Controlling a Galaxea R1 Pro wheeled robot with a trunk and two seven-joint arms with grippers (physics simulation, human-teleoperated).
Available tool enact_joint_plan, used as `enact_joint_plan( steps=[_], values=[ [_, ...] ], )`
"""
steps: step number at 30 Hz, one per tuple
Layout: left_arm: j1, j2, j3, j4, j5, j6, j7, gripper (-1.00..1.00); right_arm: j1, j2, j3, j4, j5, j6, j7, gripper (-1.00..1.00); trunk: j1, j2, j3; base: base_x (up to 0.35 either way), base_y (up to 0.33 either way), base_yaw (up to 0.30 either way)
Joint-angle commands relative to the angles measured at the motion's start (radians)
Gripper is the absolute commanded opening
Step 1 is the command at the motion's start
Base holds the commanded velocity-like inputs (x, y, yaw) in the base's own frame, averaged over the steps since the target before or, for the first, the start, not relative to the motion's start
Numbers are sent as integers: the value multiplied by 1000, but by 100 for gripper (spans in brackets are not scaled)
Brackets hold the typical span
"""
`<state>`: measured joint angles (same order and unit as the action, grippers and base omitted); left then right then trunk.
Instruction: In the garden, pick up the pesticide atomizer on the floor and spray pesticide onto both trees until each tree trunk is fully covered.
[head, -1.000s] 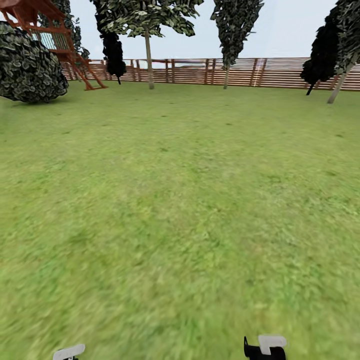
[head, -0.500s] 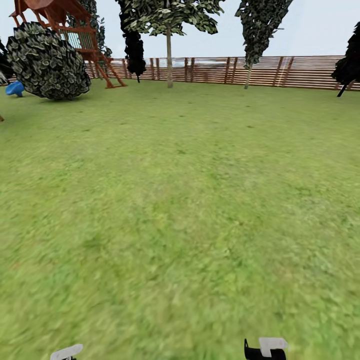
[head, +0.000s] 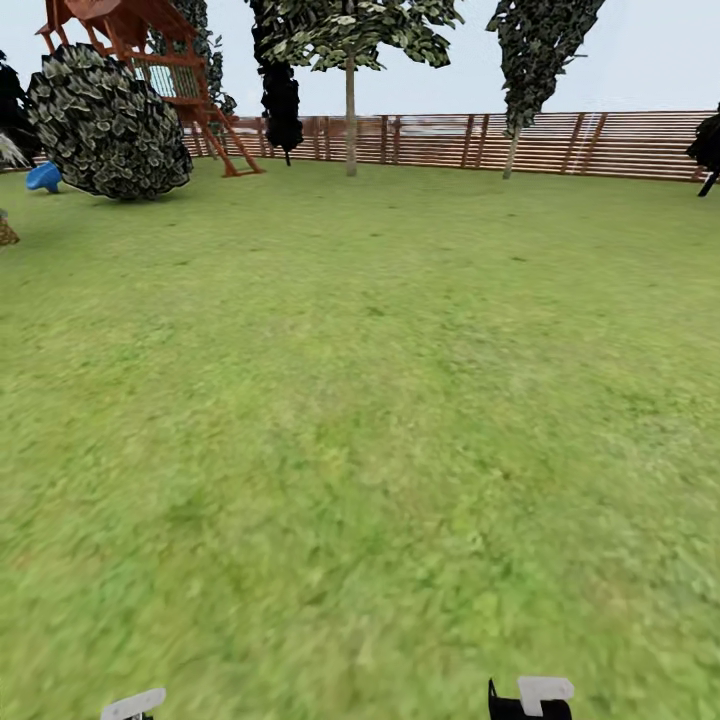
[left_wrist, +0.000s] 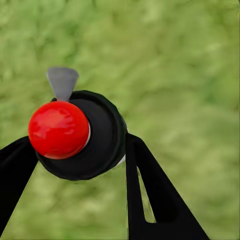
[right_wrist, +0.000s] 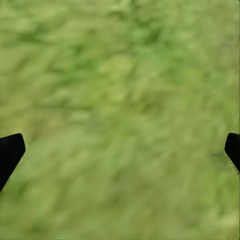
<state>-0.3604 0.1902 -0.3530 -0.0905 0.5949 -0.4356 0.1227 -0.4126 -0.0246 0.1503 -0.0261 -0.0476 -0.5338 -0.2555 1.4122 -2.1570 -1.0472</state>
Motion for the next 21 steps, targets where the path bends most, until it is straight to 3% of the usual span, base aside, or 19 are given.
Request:
enact_joint_plan(
  steps=[1, 21],
  values=[
    [0, 0, 0, 0, 0, -1, 0, -100, 0, 0, 0, 0, 0, 0, 0, 100, 0, 0, 0, 336, 6, 36],
    [0, -1, 0, 0, 0, 0, 0, -100, 0, 2, -1, 0, -3, 3, -1, 100, 0, 0, 0, 336, 0, 2]
  ],
)
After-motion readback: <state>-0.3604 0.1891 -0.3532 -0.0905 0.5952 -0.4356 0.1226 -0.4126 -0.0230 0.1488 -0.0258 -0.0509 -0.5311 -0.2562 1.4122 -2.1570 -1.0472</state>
